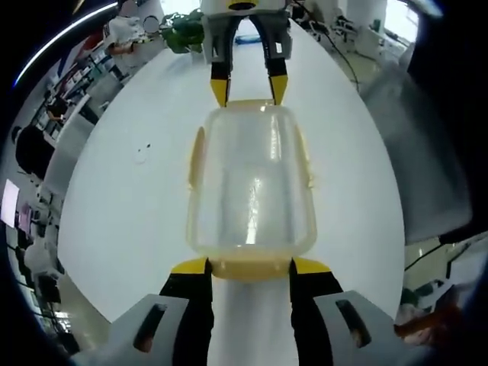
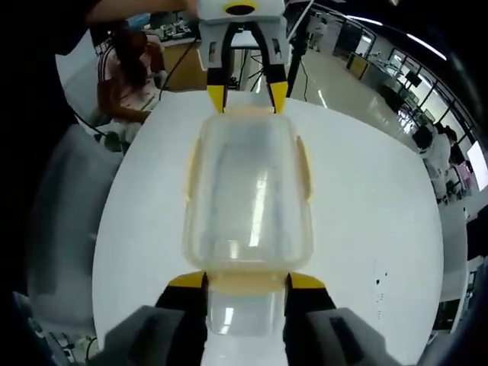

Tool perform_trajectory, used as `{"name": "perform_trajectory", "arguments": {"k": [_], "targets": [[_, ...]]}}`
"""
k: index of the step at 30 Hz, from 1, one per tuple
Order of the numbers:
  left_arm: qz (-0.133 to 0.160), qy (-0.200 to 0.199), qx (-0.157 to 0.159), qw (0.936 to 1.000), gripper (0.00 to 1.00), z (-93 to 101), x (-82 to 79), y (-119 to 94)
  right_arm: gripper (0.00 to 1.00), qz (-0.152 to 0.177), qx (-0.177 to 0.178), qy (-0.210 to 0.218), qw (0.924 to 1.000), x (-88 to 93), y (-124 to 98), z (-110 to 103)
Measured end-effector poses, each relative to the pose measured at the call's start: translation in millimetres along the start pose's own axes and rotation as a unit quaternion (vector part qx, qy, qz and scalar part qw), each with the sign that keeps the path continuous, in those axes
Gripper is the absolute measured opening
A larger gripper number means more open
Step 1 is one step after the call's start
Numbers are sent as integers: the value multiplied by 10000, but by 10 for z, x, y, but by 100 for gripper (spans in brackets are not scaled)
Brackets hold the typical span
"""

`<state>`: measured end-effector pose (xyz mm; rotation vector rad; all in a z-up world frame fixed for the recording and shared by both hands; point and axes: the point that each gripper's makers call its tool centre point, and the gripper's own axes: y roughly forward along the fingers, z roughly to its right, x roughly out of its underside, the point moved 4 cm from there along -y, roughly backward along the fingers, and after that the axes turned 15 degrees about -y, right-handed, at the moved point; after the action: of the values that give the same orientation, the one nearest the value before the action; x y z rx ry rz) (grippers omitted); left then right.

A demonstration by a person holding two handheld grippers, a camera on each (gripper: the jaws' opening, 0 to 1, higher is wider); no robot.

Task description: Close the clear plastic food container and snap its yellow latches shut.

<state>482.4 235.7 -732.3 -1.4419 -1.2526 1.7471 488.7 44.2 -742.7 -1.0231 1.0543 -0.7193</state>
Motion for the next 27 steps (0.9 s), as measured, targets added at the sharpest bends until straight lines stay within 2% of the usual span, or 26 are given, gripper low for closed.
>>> {"name": "perform_trajectory", "arguments": {"k": [27], "targets": [[156,73,-3,9999,36,120,-448,147,36,-136,60,9,9999,404,-241,-124]]}}
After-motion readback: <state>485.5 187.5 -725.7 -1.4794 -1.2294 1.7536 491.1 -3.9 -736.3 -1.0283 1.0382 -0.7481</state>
